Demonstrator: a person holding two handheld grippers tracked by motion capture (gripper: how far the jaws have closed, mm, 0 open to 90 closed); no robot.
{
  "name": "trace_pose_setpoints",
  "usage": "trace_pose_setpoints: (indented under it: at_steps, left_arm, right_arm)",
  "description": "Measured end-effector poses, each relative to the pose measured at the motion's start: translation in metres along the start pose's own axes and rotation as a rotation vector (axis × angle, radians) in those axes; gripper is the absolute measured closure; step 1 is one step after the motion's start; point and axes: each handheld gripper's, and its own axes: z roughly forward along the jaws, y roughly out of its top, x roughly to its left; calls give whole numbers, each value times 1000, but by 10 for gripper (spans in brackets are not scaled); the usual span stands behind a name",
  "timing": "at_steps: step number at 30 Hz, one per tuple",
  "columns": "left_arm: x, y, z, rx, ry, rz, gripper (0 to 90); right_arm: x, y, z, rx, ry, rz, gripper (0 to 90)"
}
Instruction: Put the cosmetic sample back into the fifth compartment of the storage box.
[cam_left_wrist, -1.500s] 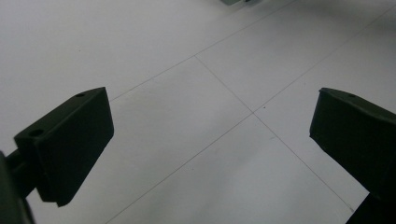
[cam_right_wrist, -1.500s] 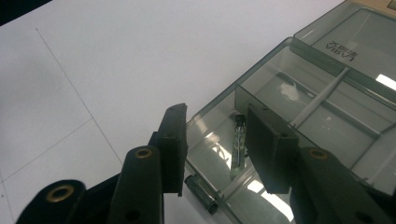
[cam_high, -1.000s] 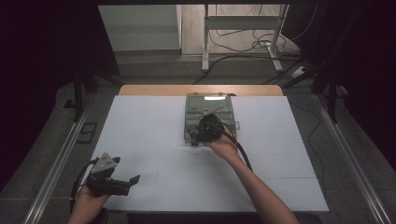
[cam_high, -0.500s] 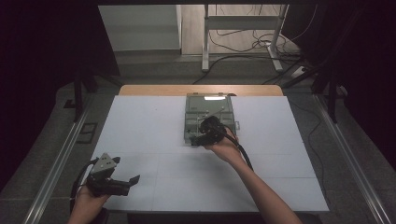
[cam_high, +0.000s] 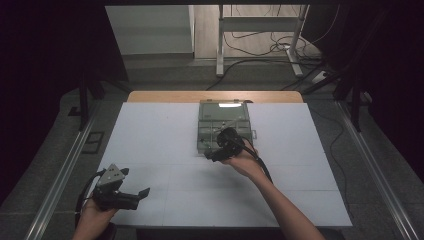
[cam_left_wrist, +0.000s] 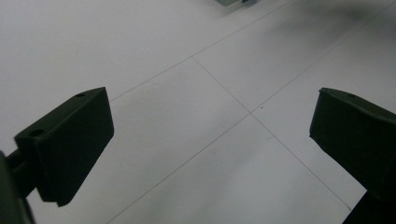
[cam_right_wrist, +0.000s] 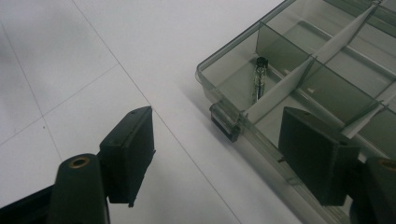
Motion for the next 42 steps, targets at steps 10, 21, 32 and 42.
trace_pose_setpoints:
  at_steps: [10, 21, 32, 42]
  left_arm:
    - [0, 0, 0, -1, -1, -4, 4]
    - [0, 0, -1, -4, 1, -5, 4]
    - [0, 0, 0, -2, 1, -4, 4]
    - [0, -1, -1, -1, 5, -3, 4]
  right_arm:
    - [0, -4, -9, 0, 19, 3, 164]
    - [3, -6, -23, 6, -1, -5, 84]
    - [9, -12, -34, -10, -29, -29, 0]
    - [8, -24, -41, -19, -14, -5, 0]
